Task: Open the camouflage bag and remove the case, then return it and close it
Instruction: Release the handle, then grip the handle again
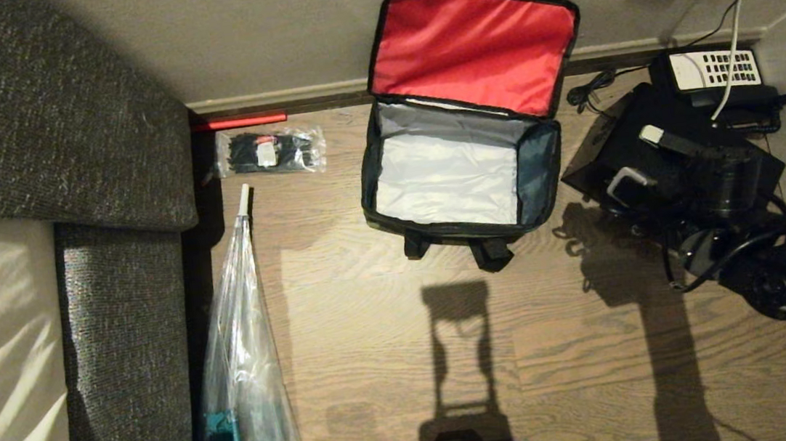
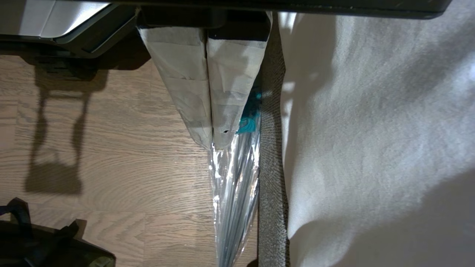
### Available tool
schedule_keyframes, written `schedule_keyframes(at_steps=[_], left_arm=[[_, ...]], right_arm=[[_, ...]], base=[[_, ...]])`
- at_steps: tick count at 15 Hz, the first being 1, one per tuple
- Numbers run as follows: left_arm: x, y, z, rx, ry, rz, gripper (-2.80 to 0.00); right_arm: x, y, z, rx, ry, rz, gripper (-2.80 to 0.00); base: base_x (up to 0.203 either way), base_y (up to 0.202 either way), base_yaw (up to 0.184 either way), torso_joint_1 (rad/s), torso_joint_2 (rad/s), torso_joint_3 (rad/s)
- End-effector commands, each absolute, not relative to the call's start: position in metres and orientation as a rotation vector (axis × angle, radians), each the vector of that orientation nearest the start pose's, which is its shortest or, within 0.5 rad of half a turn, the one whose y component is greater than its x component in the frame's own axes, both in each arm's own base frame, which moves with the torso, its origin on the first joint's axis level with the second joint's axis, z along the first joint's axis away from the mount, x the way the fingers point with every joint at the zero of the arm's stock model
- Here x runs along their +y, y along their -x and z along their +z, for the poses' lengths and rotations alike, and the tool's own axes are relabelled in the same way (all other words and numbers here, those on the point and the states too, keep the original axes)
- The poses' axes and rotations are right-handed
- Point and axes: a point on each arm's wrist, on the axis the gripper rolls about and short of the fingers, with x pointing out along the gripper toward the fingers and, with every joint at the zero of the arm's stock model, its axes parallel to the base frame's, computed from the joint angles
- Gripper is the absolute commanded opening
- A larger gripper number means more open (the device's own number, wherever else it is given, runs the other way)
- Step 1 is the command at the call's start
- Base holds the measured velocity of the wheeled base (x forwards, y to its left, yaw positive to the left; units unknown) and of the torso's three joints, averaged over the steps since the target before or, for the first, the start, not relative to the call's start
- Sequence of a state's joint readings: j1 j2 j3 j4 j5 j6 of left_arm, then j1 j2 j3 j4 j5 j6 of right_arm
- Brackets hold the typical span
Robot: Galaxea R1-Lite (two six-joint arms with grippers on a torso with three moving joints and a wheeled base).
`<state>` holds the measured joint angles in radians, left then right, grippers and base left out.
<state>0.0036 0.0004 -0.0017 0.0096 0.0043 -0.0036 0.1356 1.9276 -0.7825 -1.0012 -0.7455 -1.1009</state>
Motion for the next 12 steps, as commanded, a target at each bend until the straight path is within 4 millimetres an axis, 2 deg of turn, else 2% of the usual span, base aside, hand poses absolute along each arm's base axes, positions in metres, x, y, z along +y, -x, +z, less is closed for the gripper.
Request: schedule_keyframes(at_steps=[1,5,8,10,12], left_arm=[[0.0,0.023,0.075,0.008,0.003,0.008,-2.8],[0.0,0.023,0.075,0.008,0.003,0.008,-2.8],[0.0,0.023,0.075,0.008,0.004,0.008,-2.8],[0.0,0.023,0.075,0.009,0.003,0.008,-2.8],[0.0,0.023,0.075,0.008,0.003,0.008,-2.8]], right_arm=[[0.031,-0.31,0.179,0.391,1.077,-0.503,-2.8],[0.024,-0.252,0.204,0.384,1.038,-0.5,-2.8],[0.018,-0.205,0.23,0.301,1.0,-0.532,-2.8],[0.013,-0.167,0.247,0.243,0.967,-0.554,-2.8],[0.005,-0.121,0.252,0.19,0.912,-0.581,-2.8]], base=[[0.0,0.0,0.0,0.0,0.0,0.0],[0.0,0.0,0.0,0.0,0.0,0.0],[0.0,0.0,0.0,0.0,0.0,0.0],[0.0,0.0,0.0,0.0,0.0,0.0],[0.0,0.0,0.0,0.0,0.0,0.0]])
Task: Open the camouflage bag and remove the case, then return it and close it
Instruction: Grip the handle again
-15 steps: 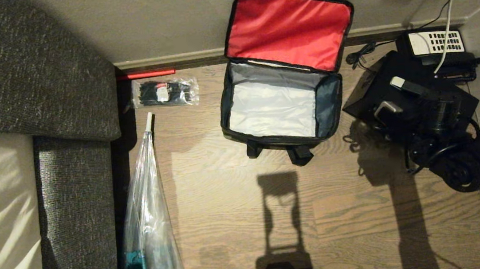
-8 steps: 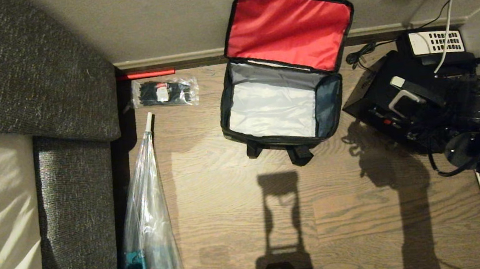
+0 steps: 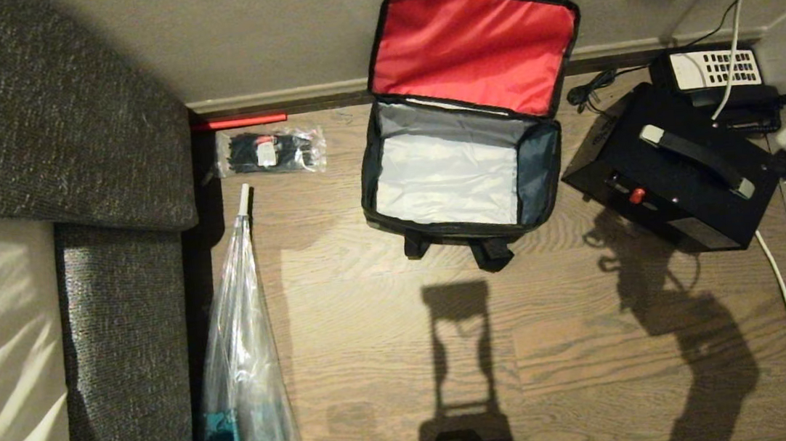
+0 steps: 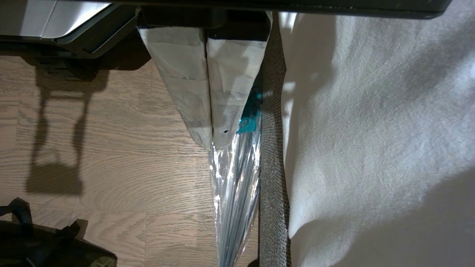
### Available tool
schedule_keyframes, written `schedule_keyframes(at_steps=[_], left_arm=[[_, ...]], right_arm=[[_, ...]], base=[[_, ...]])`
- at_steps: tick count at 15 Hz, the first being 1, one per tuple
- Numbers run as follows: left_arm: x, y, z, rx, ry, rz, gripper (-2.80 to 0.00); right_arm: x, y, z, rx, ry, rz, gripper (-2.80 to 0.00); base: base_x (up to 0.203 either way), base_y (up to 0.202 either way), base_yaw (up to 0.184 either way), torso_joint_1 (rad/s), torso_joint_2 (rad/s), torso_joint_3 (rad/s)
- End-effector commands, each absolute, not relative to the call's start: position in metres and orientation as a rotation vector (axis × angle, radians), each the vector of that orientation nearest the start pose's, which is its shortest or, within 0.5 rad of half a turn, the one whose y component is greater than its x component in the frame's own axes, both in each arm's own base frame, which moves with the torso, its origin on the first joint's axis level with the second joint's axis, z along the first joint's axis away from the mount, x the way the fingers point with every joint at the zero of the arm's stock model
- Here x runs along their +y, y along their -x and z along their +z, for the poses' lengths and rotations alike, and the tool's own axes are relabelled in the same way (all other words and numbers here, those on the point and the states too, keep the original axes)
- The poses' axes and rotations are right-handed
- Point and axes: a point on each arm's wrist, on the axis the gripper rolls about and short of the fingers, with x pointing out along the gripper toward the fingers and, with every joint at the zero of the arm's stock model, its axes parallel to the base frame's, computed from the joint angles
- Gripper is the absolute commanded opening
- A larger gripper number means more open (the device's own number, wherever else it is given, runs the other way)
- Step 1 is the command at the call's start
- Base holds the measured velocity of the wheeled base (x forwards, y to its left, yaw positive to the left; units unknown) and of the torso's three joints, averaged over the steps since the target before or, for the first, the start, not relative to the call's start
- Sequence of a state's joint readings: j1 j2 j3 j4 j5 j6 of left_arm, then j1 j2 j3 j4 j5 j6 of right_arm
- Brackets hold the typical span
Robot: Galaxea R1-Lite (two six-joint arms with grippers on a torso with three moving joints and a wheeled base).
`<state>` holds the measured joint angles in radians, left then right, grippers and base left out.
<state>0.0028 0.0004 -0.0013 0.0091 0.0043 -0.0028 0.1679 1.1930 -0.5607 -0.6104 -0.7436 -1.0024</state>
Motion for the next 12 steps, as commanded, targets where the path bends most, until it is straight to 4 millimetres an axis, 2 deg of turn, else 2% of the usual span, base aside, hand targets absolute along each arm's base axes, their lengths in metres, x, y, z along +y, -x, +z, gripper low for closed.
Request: schedule_keyframes(at_steps=[1,4,8,10,12], left_arm=[[0.0,0.023,0.075,0.008,0.003,0.008,-2.8],[0.0,0.023,0.075,0.008,0.004,0.008,-2.8],[0.0,0.023,0.075,0.008,0.003,0.008,-2.8],[0.0,0.023,0.075,0.009,0.003,0.008,-2.8],[0.0,0.023,0.075,0.008,0.003,0.008,-2.8]], right_arm=[[0.001,-0.096,0.246,0.166,0.87,-0.59,-2.8],[-0.011,-0.038,0.197,0.152,0.663,-0.582,-2.8],[-0.003,-0.002,0.105,0.109,0.278,-0.158,-2.8],[0.0,0.003,0.084,0.174,0.121,-0.067,-2.8],[0.0,0.004,0.084,0.141,0.113,-0.035,-2.8]], base=[[0.0,0.0,0.0,0.0,0.0,0.0],[0.0,0.0,0.0,0.0,0.0,0.0],[0.0,0.0,0.0,0.0,0.0,0.0],[0.0,0.0,0.0,0.0,0.0,0.0],[0.0,0.0,0.0,0.0,0.0,0.0]])
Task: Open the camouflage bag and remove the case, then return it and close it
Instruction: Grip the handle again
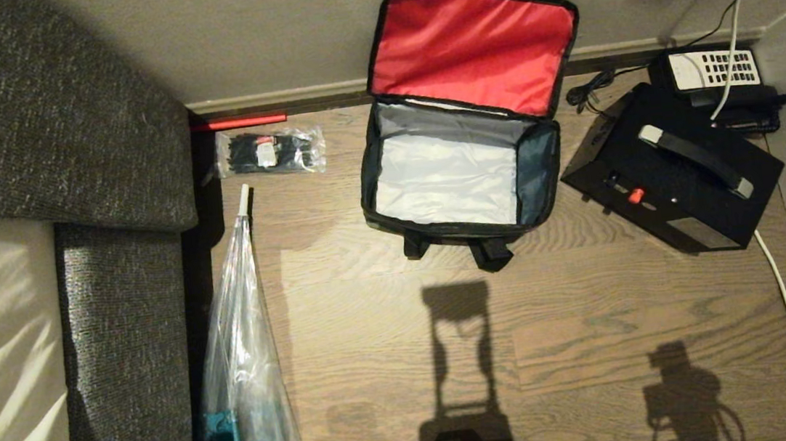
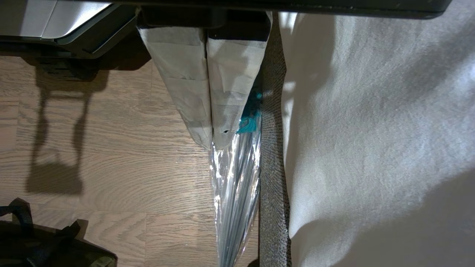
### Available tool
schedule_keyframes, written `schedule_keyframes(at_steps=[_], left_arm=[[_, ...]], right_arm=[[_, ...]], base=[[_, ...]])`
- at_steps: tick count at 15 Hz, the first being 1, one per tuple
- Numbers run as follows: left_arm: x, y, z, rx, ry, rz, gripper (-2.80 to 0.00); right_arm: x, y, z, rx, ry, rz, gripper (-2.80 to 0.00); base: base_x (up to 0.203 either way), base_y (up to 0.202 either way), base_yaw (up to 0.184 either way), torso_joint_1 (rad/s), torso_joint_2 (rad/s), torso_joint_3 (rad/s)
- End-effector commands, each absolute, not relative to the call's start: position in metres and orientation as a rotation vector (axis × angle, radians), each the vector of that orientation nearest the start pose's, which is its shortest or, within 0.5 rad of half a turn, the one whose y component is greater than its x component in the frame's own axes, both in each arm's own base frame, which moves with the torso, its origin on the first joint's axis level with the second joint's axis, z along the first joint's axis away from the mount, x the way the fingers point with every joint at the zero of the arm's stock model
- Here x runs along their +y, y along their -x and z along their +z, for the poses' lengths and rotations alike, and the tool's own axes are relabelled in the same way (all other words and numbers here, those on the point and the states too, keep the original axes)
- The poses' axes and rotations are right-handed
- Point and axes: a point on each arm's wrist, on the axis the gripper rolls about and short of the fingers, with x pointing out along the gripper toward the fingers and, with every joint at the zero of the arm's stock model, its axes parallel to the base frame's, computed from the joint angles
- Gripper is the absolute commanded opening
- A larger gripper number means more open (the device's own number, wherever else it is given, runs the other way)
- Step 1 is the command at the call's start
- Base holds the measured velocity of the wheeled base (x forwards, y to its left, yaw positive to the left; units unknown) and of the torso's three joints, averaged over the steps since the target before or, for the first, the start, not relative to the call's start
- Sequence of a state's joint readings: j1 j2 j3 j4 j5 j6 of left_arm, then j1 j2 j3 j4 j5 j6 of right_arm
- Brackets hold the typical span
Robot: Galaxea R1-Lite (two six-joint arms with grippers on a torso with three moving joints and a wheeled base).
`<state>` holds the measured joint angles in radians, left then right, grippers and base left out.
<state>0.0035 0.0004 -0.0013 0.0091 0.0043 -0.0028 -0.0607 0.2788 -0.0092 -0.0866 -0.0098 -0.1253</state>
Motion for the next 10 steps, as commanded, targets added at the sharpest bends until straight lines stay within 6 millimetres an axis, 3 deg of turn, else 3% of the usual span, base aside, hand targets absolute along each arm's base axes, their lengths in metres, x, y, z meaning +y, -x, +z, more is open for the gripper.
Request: schedule_keyframes(at_steps=[1,3,10], left_arm=[[0.0,0.023,0.075,0.008,0.003,0.008,-2.8],[0.0,0.023,0.075,0.008,0.003,0.008,-2.8],[0.0,0.023,0.075,0.009,0.003,0.008,-2.8]], right_arm=[[0.0,0.008,0.084,0.091,0.107,-0.014,-2.8],[0.0,0.016,0.082,-0.003,0.071,0.009,-2.8],[0.0,0.023,0.075,-0.033,0.013,0.009,-2.8]], base=[[0.0,0.0,0.0,0.0,0.0,0.0],[0.0,0.0,0.0,0.0,0.0,0.0],[0.0,0.0,0.0,0.0,0.0,0.0]])
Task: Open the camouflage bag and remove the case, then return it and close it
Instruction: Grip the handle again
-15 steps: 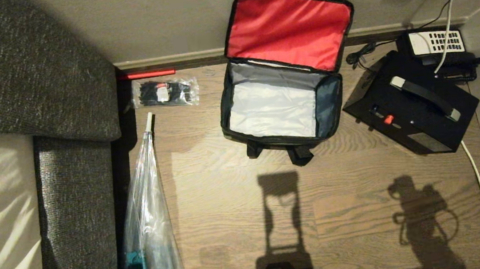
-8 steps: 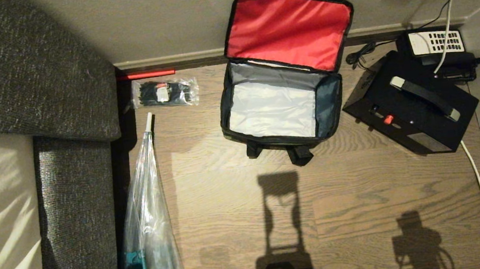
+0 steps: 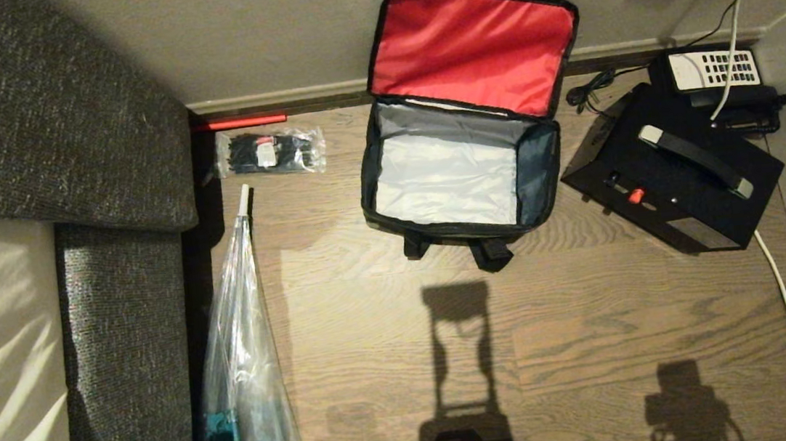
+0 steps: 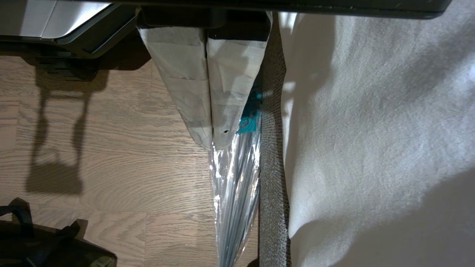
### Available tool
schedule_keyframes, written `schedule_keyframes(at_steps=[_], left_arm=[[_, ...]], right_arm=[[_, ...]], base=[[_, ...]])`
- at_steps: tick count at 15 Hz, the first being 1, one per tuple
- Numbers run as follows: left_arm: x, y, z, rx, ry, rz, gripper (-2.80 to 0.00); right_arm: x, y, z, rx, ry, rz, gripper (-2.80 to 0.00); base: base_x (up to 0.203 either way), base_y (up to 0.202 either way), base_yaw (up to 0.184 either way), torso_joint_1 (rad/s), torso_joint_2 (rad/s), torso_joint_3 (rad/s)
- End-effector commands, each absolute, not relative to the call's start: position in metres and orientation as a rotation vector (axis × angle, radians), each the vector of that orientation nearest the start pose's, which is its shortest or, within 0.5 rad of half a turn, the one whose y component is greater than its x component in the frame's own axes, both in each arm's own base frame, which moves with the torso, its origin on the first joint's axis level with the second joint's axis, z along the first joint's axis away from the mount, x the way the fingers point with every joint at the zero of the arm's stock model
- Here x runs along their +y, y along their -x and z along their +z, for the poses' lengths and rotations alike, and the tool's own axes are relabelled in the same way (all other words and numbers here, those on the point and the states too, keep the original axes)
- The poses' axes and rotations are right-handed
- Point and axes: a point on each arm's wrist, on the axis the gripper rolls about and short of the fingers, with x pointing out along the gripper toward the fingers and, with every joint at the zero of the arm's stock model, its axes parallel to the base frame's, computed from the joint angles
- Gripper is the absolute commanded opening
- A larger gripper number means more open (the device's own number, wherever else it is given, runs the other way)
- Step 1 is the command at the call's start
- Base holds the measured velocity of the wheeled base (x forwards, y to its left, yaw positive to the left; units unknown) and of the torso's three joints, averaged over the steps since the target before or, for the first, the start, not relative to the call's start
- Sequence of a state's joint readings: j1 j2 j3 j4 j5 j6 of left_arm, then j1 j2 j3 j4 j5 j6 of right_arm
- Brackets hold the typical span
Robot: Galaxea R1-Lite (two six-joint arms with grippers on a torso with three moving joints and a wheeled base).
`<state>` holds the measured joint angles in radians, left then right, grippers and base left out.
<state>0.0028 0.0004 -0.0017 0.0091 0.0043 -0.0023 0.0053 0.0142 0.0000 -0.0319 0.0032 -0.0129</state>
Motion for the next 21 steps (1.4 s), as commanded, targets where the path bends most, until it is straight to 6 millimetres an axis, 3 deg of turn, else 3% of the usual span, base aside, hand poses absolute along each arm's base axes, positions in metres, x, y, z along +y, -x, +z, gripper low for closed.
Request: schedule_keyframes(at_steps=[1,21], left_arm=[[0.0,0.0228,0.0746,0.009,0.001,0.008,-2.8],[0.0,0.0229,0.075,0.008,0.002,0.008,-2.8]], right_arm=[[-0.0001,0.0236,0.0741,-0.04,0.003,0.008,-2.8],[-0.0001,0.0235,0.0744,-0.041,-0.012,0.008,-2.8]], base=[[0.0,0.0,0.0,0.0,0.0,0.0],[0.0,0.0,0.0,0.0,0.0,0.0]])
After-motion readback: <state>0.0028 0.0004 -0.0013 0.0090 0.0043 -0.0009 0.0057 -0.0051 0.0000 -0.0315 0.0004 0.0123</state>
